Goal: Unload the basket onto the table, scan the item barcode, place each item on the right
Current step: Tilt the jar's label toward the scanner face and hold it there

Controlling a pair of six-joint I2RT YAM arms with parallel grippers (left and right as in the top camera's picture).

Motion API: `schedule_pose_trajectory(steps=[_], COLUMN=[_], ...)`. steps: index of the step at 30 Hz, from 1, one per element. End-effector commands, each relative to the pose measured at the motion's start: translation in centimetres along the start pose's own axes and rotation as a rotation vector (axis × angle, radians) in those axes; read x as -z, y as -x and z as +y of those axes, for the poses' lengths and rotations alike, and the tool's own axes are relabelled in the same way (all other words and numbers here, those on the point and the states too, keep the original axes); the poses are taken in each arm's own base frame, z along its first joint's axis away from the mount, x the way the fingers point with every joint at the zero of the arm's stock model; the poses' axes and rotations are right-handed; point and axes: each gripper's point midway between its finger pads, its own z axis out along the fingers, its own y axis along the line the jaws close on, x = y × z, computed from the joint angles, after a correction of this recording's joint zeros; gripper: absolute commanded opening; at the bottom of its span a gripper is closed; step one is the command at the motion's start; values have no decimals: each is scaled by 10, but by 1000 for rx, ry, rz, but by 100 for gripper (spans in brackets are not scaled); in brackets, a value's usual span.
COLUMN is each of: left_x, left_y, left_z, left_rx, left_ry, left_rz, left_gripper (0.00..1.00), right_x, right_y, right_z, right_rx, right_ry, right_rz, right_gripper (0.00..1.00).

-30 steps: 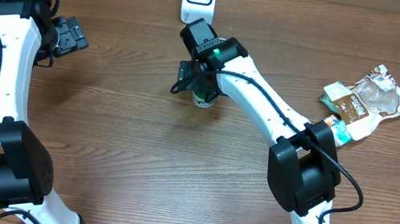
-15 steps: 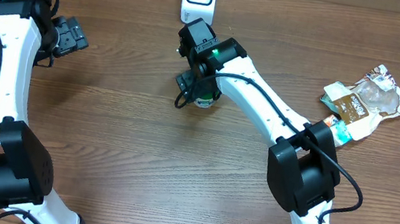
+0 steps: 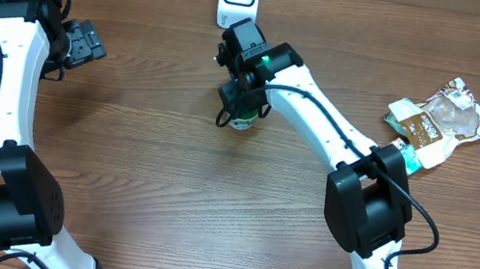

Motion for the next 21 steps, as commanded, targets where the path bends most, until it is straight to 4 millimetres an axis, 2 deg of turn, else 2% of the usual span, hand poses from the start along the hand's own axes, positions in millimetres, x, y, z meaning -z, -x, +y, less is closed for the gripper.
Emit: schedule_pose_trajectory(steps=[1, 6, 9, 13, 16, 21], left_x=[7, 7, 7, 7, 7, 7], left_y=[4, 4, 4, 4, 4, 4], left_z=[-1, -1, -1, -1, -1, -1], left_rx=[3, 3, 3, 3, 3, 3], left_ry=[2, 2, 2, 2, 2, 2], left_rz=[-24, -24, -24, -24, -24, -24], left_gripper=[99, 100, 100, 100, 100, 99], right_x=[51, 113, 165, 221, 247, 256], right_y=[27, 45, 52, 51, 45, 42], right_z=[12, 15, 15, 2, -18, -50], right_rx=[-94, -175, -189, -196, -234, -379], right_ry=[157, 396, 641, 919, 1069, 1113], right_rz=[-122, -216, -294, -388, -421, -408], right_gripper=[50, 49, 48, 48, 48, 48])
